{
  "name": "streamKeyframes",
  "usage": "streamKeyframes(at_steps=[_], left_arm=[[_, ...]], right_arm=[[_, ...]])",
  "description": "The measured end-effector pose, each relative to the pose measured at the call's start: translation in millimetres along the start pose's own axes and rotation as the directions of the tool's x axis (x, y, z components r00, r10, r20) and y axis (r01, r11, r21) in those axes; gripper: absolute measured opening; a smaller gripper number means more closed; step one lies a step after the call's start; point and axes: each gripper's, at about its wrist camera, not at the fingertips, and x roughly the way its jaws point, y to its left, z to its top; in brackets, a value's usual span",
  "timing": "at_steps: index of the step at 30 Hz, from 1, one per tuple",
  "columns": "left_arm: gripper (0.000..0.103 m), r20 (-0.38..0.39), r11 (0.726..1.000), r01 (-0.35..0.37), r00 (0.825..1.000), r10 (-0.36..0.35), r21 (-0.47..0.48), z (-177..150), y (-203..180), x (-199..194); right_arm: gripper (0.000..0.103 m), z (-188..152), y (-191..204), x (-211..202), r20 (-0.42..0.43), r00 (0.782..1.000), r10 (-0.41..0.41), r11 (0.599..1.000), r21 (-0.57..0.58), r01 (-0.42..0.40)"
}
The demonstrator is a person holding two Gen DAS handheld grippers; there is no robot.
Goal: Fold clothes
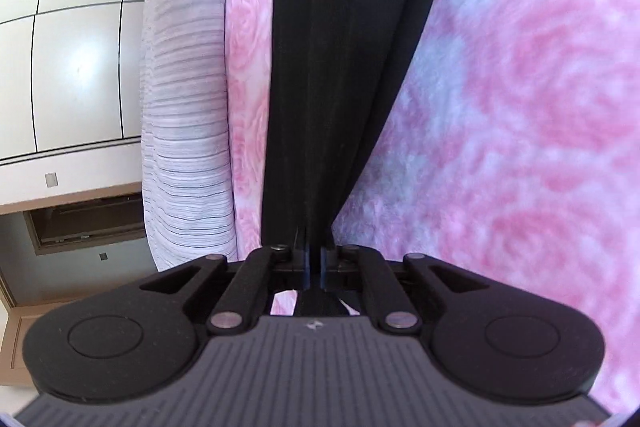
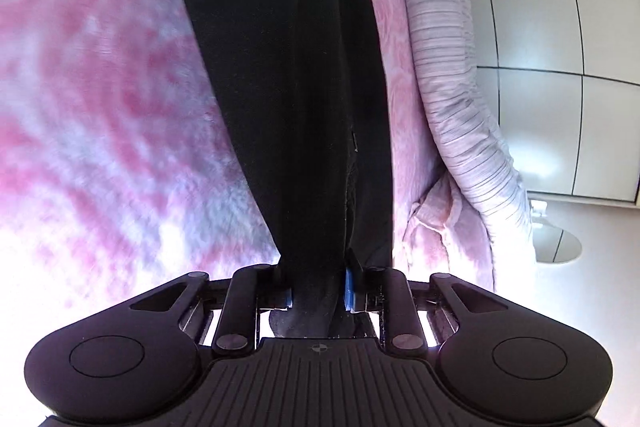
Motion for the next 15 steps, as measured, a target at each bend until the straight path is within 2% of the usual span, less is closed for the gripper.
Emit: streamKeyframes(at_steps=[4, 9, 15], left_arm=[[0.004, 0.043, 1.000, 0.028, 0.999, -0.028, -0.003, 0, -14, -49], [0.004, 0.075, 0.996, 0.079, 0.994, -0.077, -0.031, 4, -33, -100], [0.004, 0.066, 0.988, 0.144, 0.988, -0.141, -0.054, 2, -71, -145]], right_arm=[[0.020, -23, 1, -28, -0.034, 0.999, 0.033, 0.999, -0.004, -0.033], [0.020, -61, 21, -72, -0.082, 0.993, 0.084, 0.996, -0.022, -0.086], [0.020, -90, 48, -103, -0.133, 0.982, 0.132, 0.990, -0.024, -0.137]])
